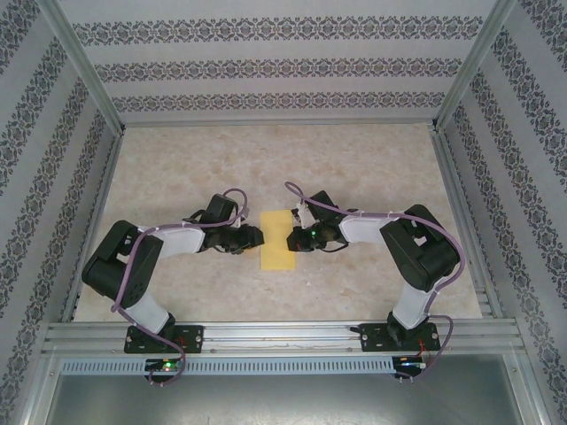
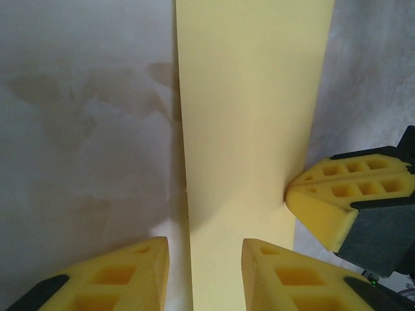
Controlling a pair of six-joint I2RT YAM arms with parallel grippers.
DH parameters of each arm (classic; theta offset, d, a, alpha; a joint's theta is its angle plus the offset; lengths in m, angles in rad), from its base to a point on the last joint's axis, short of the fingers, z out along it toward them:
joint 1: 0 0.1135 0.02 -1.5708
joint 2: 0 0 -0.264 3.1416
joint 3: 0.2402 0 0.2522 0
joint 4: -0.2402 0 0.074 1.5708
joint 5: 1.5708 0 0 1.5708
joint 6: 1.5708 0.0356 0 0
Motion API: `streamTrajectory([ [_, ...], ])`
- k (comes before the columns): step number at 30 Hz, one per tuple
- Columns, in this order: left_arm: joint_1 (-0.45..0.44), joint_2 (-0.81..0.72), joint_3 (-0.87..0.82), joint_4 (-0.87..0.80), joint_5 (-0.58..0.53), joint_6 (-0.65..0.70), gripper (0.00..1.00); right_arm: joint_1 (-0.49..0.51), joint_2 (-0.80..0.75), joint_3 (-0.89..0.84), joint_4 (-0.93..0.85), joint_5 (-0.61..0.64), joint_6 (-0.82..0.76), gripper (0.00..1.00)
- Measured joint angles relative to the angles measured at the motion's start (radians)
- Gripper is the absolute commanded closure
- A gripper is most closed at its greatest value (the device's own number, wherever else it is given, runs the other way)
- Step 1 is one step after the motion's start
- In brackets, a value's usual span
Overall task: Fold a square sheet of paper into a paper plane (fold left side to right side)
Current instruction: Third fold the triangle at the center of the table.
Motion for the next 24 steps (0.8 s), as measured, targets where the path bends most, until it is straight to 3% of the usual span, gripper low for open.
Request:
streamTrajectory([
  [11,-0.011,0.040,0.001,0.046,0.026,-0.017,0.73,0.000,0.000,0.000,0.000,0.000,0.000,1.00],
  [20,-0.017,0.044,0.002,0.053,0.028,-0.034,0.92,-0.001,0.000,-0.003,0.007,-0.001,0.000,1.00],
  [24,-0.017,0.044,0.002,0.055,0.029,-0.042,0.96,-0.007,-0.011,-0.017,0.022,-0.002,0.000,0.87],
])
